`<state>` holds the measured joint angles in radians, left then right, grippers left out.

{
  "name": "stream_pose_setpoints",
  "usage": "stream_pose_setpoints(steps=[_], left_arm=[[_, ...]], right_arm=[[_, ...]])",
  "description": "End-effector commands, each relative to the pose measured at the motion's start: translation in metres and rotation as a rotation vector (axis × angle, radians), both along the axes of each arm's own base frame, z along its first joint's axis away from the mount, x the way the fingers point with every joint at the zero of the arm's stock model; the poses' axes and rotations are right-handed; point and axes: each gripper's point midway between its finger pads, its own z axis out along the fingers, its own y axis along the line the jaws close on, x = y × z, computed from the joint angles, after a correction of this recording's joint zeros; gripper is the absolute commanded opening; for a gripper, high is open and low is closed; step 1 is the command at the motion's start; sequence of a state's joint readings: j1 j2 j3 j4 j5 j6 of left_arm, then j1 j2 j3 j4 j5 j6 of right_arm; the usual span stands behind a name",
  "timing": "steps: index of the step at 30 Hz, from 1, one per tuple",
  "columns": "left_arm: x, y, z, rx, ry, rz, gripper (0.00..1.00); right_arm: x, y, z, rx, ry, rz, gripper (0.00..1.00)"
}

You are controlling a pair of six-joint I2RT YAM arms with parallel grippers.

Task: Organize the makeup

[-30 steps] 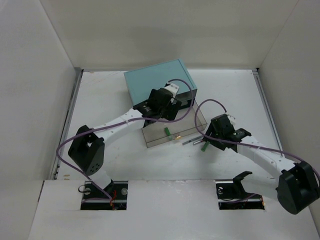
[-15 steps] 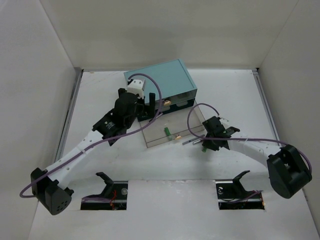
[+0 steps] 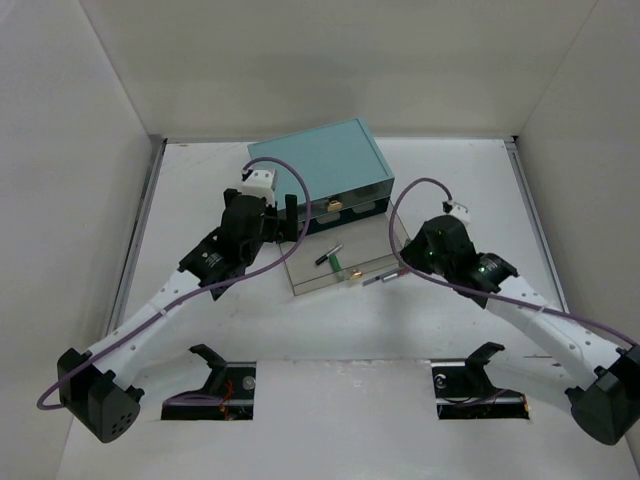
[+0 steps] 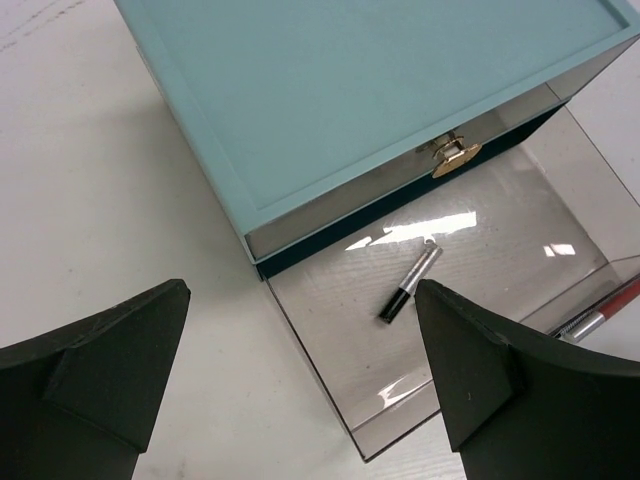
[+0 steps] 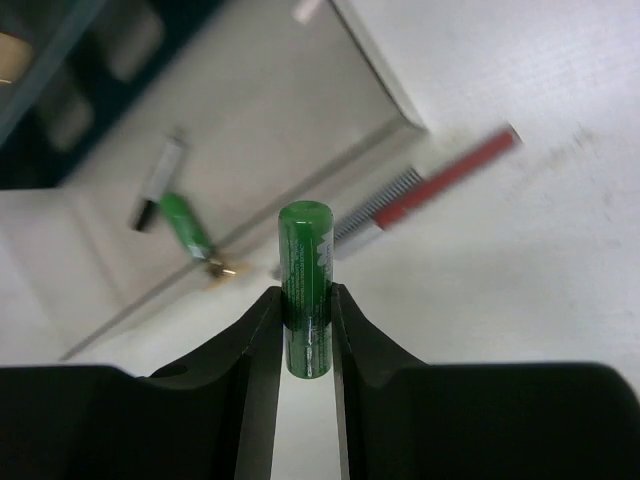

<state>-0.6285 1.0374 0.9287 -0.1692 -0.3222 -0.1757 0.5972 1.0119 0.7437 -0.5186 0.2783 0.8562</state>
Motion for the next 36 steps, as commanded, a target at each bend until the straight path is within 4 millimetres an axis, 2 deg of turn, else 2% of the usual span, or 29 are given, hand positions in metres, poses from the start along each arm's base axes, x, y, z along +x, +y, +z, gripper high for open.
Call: stream_pose_setpoints(steps=[1,4,8,10,15,16,19,24,27,29,33,34,36], left_arm=[[0.001,0.005,0.008,-0.031,-0.029,0.024,1.0],[0.0,0.002,0.004,-0.023,-0.021,0.013,1.0],[-0.008,-0.006,0.0,0.0,0.007,-0.029,1.0],[-0.014,-0.011,0.0,0.008,0.011,-0.053,1.0],[-0.025,-0.024,0.001,0.019,0.015,-0.106,1.0],[-0.026,-0.026,0.0,0.02,0.016,-0.113,1.0],[-0.03,-0.031,-0.001,0.025,0.018,-0.13,1.0],[-0.031,-0.035,-0.001,0.025,0.019,-0.144,1.0],[-0.037,-0.052,0.001,0.024,0.023,-0.204,1.0],[-0.045,-0.079,0.002,0.029,0.03,-0.309,1.0],[-0.08,-0.159,-0.005,0.044,0.06,-0.618,1.0],[-0.087,-0.174,-0.008,0.046,0.068,-0.672,0.99],[-0.109,-0.216,-0.018,0.045,0.106,-0.823,0.92]], right_arm=[[0.033,0.021,0.057,0.023,-0.193,0.073,0.12],[0.058,0.045,0.058,0.035,-0.204,0.109,0.14],[0.092,0.079,0.042,0.053,-0.172,0.161,0.18],[0.103,0.09,0.036,0.059,-0.154,0.181,0.25],[0.112,0.098,0.024,0.036,-0.129,0.2,0.42],[0.111,0.097,0.022,0.034,-0.125,0.2,0.5],[0.109,0.093,0.021,0.028,-0.124,0.193,0.61],[0.103,0.073,0.042,0.041,-0.172,0.162,0.71],[0.099,0.048,0.057,0.04,-0.214,0.121,0.75],[0.095,0.027,0.064,0.033,-0.232,0.075,0.76],[0.082,-0.033,0.07,0.009,-0.251,-0.064,0.78],[0.078,-0.048,0.072,0.002,-0.256,-0.104,0.78],[0.07,-0.076,0.074,-0.011,-0.267,-0.178,0.78]])
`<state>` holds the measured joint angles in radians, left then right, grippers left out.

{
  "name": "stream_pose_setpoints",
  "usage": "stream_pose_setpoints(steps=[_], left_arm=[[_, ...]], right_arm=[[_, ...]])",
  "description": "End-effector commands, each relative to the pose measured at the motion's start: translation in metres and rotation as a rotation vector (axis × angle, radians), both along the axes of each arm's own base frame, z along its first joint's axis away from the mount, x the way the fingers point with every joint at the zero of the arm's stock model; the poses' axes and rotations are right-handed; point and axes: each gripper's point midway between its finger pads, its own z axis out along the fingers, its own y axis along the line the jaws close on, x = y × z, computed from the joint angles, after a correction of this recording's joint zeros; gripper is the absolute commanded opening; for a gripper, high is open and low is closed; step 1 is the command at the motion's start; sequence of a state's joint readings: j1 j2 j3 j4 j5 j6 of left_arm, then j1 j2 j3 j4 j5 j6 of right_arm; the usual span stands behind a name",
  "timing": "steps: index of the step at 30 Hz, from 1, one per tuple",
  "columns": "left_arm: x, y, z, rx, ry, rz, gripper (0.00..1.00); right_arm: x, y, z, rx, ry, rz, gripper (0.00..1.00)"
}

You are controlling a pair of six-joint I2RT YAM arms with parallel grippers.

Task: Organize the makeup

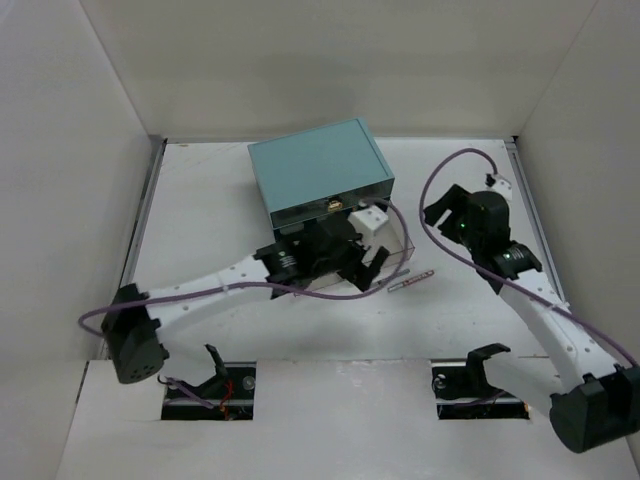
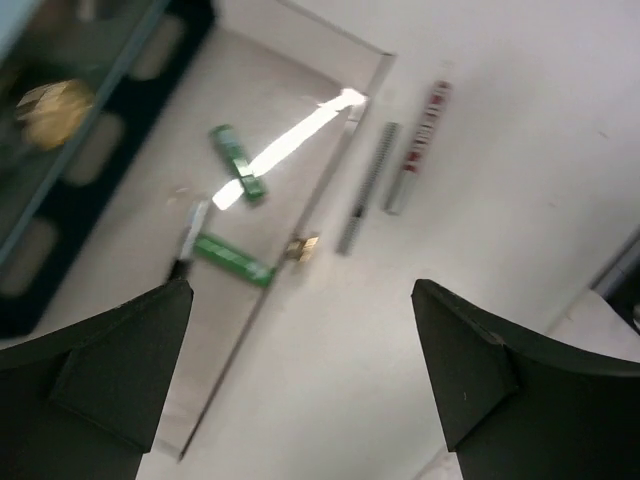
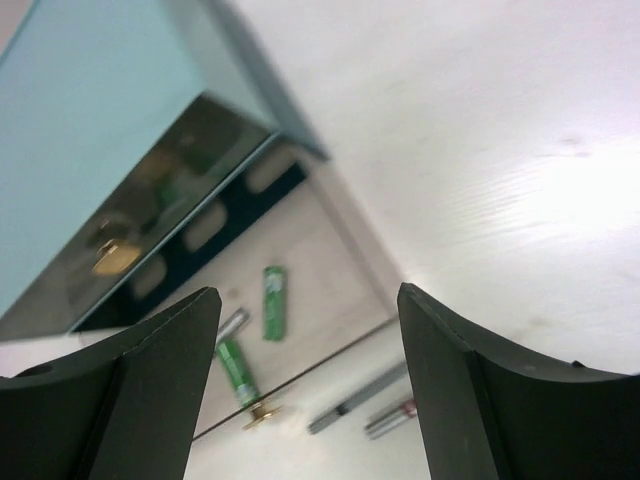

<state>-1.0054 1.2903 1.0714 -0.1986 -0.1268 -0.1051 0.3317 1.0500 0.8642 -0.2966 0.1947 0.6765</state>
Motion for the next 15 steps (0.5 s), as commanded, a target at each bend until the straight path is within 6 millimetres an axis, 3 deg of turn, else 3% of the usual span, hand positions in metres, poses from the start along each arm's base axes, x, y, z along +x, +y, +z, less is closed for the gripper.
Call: stream_pose_setpoints(steps=[1,4,7,12,15], left_arm=[[-0.04,-0.074,0.006,-0.058,0.035,-0.302,0.87],[-0.062,-0.112,-0.02,-0.024,0.115,-0.45,0.74],[-0.063,-0.134,-0.046,0.012,0.169,-0.493,0.64],[-0.047,-0.16,-0.08,0.086,0.19,-0.489,0.62],[-0.042,-0.168,-0.1,0.133,0.197,-0.502,0.62]], right_arm=[[-0.016,-0.043,-0.004,-0.035,0.006,-0.118,0.78],[-0.026,-0.065,-0.006,-0.032,0.001,-0.173,0.78],[-0.033,-0.081,-0.009,-0.028,-0.002,-0.228,0.78],[-0.044,-0.105,-0.002,-0.014,-0.038,-0.304,0.78],[-0.048,-0.109,0.004,-0.002,-0.065,-0.321,0.79]])
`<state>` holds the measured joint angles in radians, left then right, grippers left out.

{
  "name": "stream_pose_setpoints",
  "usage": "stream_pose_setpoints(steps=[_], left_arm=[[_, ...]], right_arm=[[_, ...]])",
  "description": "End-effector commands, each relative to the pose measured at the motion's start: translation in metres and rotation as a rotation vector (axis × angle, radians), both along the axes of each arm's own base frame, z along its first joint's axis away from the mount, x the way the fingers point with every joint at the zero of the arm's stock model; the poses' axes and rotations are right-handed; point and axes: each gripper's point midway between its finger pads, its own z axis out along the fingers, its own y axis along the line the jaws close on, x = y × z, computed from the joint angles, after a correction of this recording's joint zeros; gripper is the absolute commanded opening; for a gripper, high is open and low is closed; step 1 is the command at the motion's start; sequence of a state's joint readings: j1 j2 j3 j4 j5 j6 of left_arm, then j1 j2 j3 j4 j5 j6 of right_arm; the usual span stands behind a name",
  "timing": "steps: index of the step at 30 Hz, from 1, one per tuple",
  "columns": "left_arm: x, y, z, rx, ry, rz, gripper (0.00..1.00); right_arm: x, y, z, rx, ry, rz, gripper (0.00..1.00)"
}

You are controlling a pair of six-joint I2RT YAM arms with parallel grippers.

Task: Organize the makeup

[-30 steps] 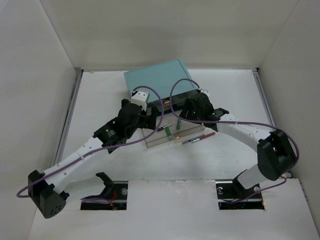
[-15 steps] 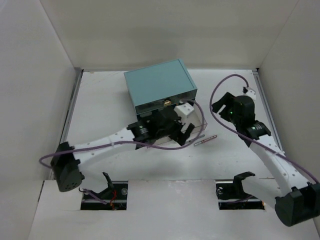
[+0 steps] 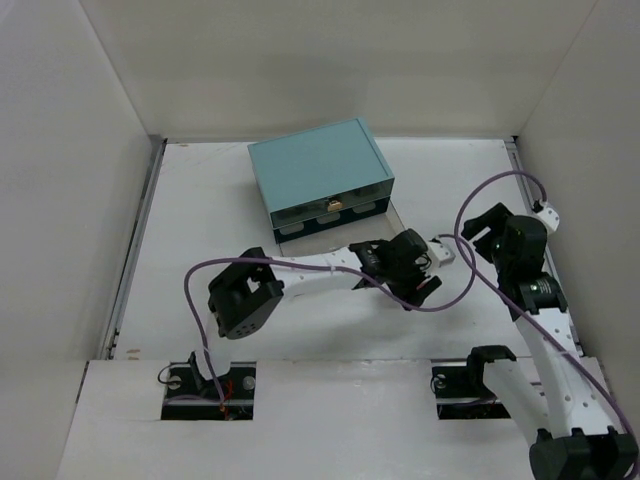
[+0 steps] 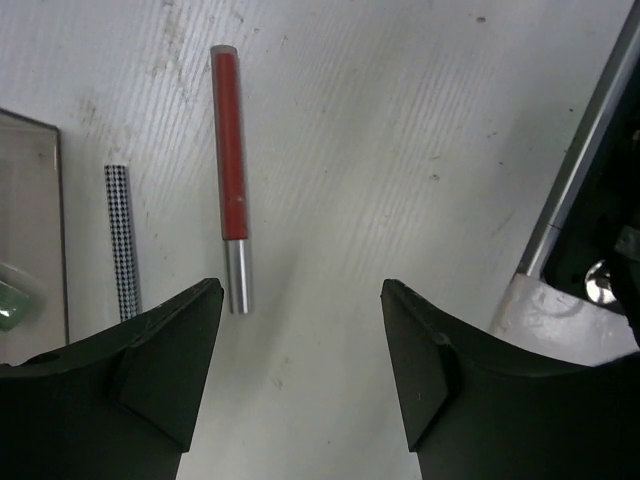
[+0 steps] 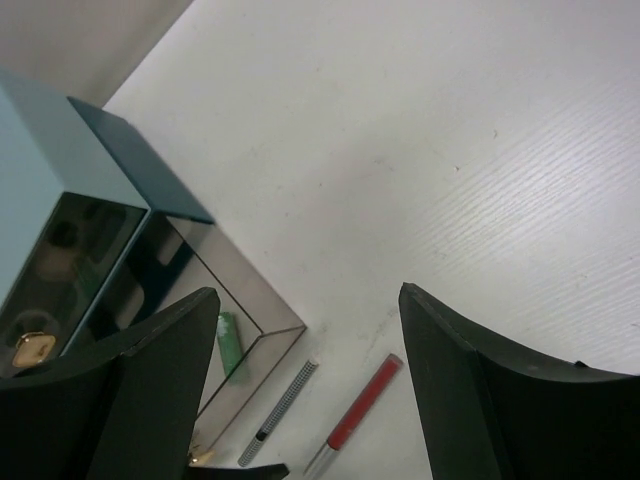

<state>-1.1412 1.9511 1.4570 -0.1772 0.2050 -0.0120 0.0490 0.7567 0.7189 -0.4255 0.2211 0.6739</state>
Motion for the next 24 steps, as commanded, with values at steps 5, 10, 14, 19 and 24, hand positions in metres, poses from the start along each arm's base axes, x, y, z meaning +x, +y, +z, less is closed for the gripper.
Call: stream_pose_setpoints(steps=[5,10,14,19,24], left_arm=[[0.014,-0.017,-0.019,0.055,-0.009,-0.037,0.6],[0.03,-0.014,-0.055,0.146,-0.029,0.006,0.5],[0.028,-0.008,-0.073,0.23,-0.078,-0.014,0.47],[0.032,-0.006,-0.075,0.275,-0.166,-0.006,0.27],[0.022,-0.004,-0.08,0.307,-0.212,-0.022,0.15]], right_arm=[[-0.004,-0.004,0.014,0.009,-0.062,-0.014,0.79],[-0.01,-0.008,0.022,0.018,-0.092,-0.03,0.79],[-0.013,-0.013,0.028,0.02,-0.112,-0.041,0.79],[-0.014,-0.017,0.029,0.024,-0.12,-0.058,0.79],[-0.016,-0.019,0.033,0.024,-0.134,-0.064,0.79]])
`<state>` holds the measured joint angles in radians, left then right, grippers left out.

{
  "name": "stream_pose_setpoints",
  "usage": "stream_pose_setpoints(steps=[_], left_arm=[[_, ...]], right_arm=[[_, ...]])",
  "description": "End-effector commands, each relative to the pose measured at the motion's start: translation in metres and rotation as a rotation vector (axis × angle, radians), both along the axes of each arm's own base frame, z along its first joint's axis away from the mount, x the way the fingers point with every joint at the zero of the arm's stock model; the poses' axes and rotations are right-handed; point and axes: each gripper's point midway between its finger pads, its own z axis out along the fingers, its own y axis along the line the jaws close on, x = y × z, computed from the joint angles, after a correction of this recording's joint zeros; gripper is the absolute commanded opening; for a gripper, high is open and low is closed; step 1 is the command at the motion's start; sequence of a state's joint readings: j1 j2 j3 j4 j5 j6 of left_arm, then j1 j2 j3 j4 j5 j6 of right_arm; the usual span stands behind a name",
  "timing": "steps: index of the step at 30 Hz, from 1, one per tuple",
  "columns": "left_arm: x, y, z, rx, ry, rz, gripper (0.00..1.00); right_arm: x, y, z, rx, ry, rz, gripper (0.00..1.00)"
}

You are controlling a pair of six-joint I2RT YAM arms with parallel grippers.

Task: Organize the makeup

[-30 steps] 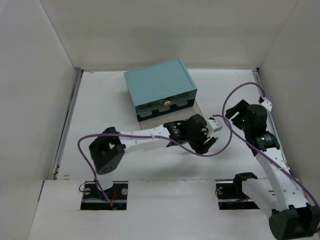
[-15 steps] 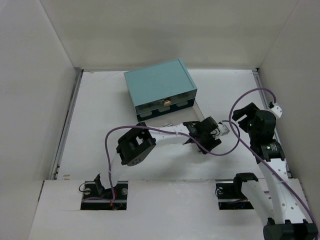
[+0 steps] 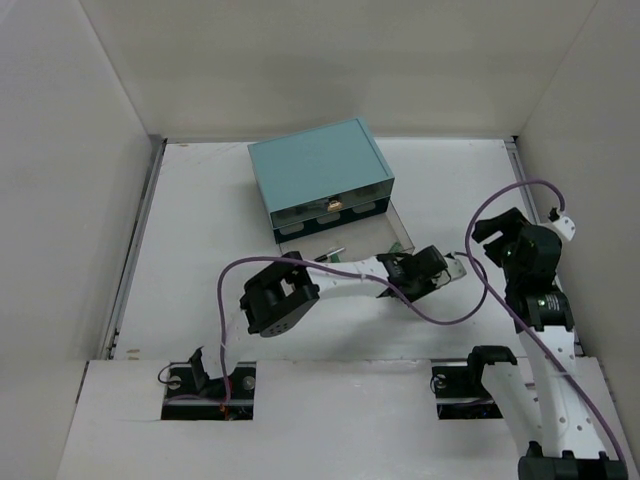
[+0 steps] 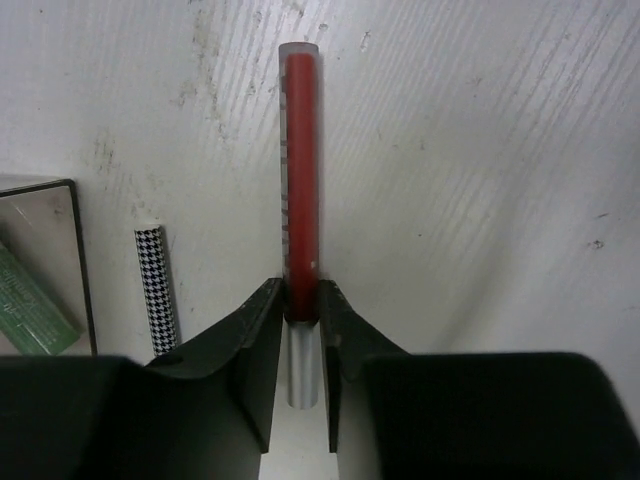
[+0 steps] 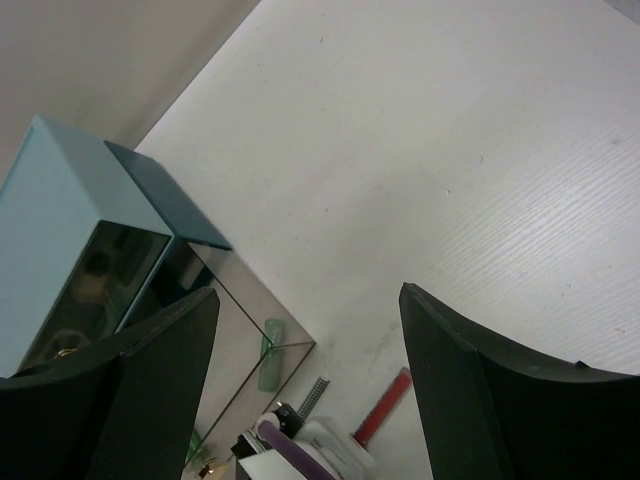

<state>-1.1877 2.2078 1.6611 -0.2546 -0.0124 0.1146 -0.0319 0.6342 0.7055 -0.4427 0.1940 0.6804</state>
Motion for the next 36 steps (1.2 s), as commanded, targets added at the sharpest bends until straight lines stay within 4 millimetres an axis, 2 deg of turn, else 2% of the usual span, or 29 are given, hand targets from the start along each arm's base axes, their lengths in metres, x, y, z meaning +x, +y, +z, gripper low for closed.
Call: stream_pose_setpoints(steps=[1,3,6,9,14,17,20,23,24,27,29,33,36], left_arm=[[-0.007,0.015,-0.016,0.105,-0.044,-0.009,0.11],[-0.002,0.016,-0.013,0.112,-0.085,0.013,0.04],[0.007,0.016,0.008,0.072,-0.128,0.047,0.0],[0.014,0.017,0.053,-0.03,-0.167,0.066,0.0],[0.012,0.024,0.147,-0.253,-0.229,0.066,0.0],[0.0,0.031,0.184,-0.342,-0.23,0.028,0.0],[0.006,0.045,0.21,-0.398,-0.261,0.055,0.0],[0.033,0.069,0.21,-0.397,-0.279,0.122,0.02],[0.049,0.08,0.205,-0.383,-0.285,0.165,0.02],[0.096,0.116,0.184,-0.335,-0.271,0.323,0.02],[0.116,0.135,0.166,-0.311,-0.235,0.405,0.02],[0.132,0.153,0.135,-0.26,-0.183,0.478,0.06],[0.132,0.156,0.131,-0.258,-0.173,0.492,0.15]], right_arm=[[0.0,-0.001,0.013,0.006,-0.046,-0.008,0.79],[-0.001,-0.002,0.015,0.007,-0.054,-0.011,0.79],[-0.003,-0.003,0.016,0.007,-0.06,-0.014,0.79],[-0.003,-0.004,0.018,0.006,-0.066,-0.017,0.79],[-0.004,-0.005,0.018,0.006,-0.066,-0.022,0.79],[-0.003,-0.004,0.016,0.007,-0.06,-0.019,0.79],[-0.003,-0.004,0.016,0.008,-0.061,-0.016,0.79],[-0.002,-0.003,0.015,0.009,-0.053,-0.013,0.79],[-0.001,-0.003,0.014,0.009,-0.052,-0.013,0.79],[-0.001,0.001,0.012,0.01,-0.044,0.002,0.79],[0.001,0.006,0.007,0.01,-0.024,0.019,0.79],[0.003,0.018,-0.007,0.003,0.039,0.067,0.79],[0.005,0.03,-0.013,-0.001,0.062,0.106,0.8]])
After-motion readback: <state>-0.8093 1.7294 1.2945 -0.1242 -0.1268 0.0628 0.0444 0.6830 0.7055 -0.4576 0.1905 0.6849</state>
